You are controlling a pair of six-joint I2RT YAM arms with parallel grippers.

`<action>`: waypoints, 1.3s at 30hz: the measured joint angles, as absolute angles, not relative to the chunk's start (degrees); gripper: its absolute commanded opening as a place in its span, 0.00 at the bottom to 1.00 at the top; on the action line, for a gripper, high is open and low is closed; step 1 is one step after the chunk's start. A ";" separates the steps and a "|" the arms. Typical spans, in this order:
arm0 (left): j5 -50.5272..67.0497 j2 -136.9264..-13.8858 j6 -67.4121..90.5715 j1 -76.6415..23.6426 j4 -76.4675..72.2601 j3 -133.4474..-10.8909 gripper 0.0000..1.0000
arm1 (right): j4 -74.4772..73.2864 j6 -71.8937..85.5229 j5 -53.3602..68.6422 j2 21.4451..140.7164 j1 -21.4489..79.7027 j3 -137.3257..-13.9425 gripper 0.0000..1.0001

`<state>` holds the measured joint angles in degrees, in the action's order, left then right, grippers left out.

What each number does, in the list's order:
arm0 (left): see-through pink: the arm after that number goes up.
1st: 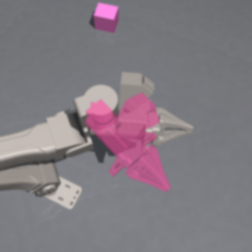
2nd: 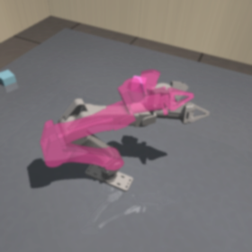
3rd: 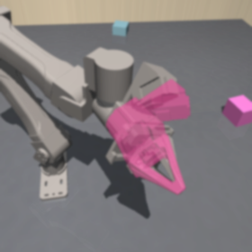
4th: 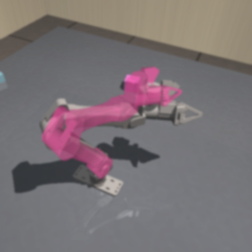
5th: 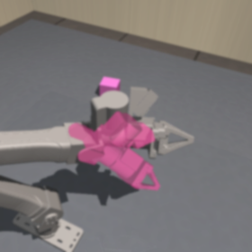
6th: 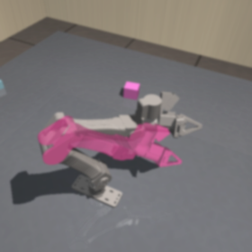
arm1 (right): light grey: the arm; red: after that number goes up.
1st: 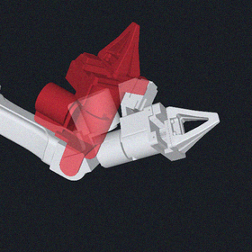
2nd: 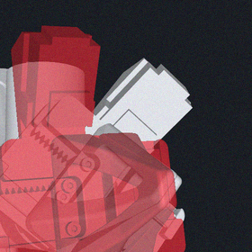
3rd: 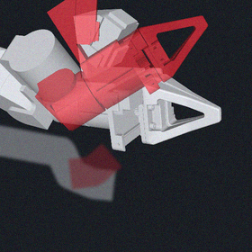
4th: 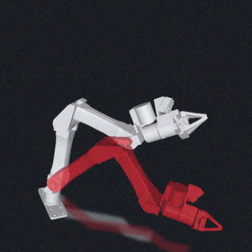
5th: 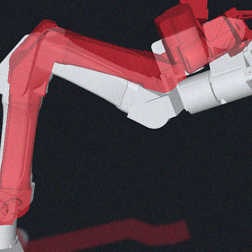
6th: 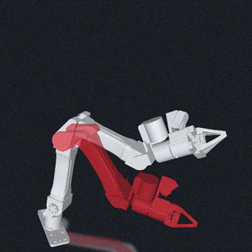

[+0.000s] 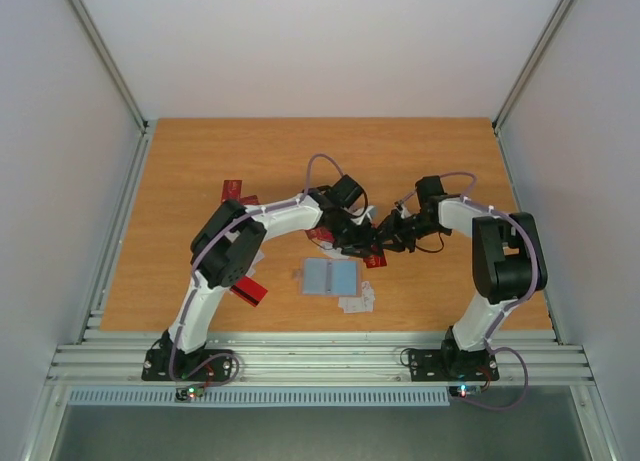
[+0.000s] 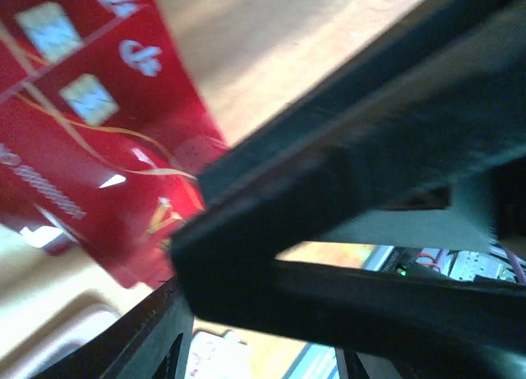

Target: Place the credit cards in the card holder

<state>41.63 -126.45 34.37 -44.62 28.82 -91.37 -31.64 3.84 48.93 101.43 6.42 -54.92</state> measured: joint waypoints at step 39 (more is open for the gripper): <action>25.02 -132.77 22.33 -44.97 40.32 -106.06 0.42 | -37.15 2.46 36.97 89.14 5.39 -42.41 0.47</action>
<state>25.02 -132.77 22.33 -44.97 40.32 -106.06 -37.15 2.46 36.97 89.14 5.39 -42.41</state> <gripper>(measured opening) 0.426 0.465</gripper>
